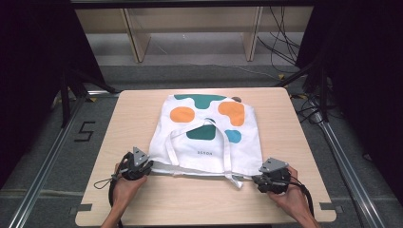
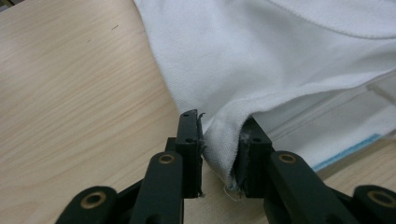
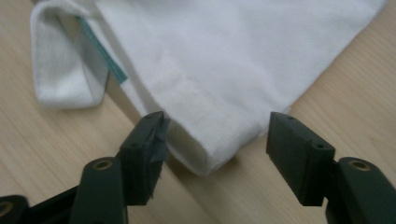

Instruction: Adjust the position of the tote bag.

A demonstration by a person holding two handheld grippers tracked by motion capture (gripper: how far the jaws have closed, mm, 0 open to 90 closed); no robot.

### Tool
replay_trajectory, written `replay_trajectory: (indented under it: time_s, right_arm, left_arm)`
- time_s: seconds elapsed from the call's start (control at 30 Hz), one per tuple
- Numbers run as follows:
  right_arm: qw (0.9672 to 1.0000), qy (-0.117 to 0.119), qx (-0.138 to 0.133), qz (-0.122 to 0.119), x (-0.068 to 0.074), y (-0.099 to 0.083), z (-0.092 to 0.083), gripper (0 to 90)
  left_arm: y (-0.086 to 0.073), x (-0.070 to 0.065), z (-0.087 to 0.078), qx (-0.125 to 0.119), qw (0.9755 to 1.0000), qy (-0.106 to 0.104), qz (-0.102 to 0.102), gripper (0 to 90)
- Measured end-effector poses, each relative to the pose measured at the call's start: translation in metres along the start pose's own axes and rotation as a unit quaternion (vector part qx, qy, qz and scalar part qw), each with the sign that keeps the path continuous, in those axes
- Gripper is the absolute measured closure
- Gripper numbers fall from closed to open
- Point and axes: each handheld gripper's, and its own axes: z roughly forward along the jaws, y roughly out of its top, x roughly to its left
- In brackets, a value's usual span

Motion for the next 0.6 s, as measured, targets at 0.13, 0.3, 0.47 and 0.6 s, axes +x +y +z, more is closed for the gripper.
replay_trajectory:
  time_s: [0.13,0.3,0.47,0.6]
  right_arm:
    - [0.9992,0.001,0.001,0.041,-0.006,0.000,0.000,41.9]
    - [0.9984,-0.056,-0.005,0.006,-0.001,0.013,-0.003,48.0]
    - [0.9977,-0.066,-0.006,-0.010,-0.008,0.022,0.011,52.2]
    - [0.9989,-0.042,-0.008,-0.018,-0.012,0.025,0.021,73.0]
  left_arm:
    - [0.001,-0.002,-0.001,-0.009,1.0000,-0.004,0.000,75.3]
    - [0.002,-0.002,-0.002,-0.015,0.9998,-0.011,0.003,76.1]
    - [0.000,-0.001,-0.001,-0.010,0.9998,-0.014,0.006,76.1]
    - [-0.001,-0.002,0.004,-0.001,0.9999,-0.014,0.008,73.3]
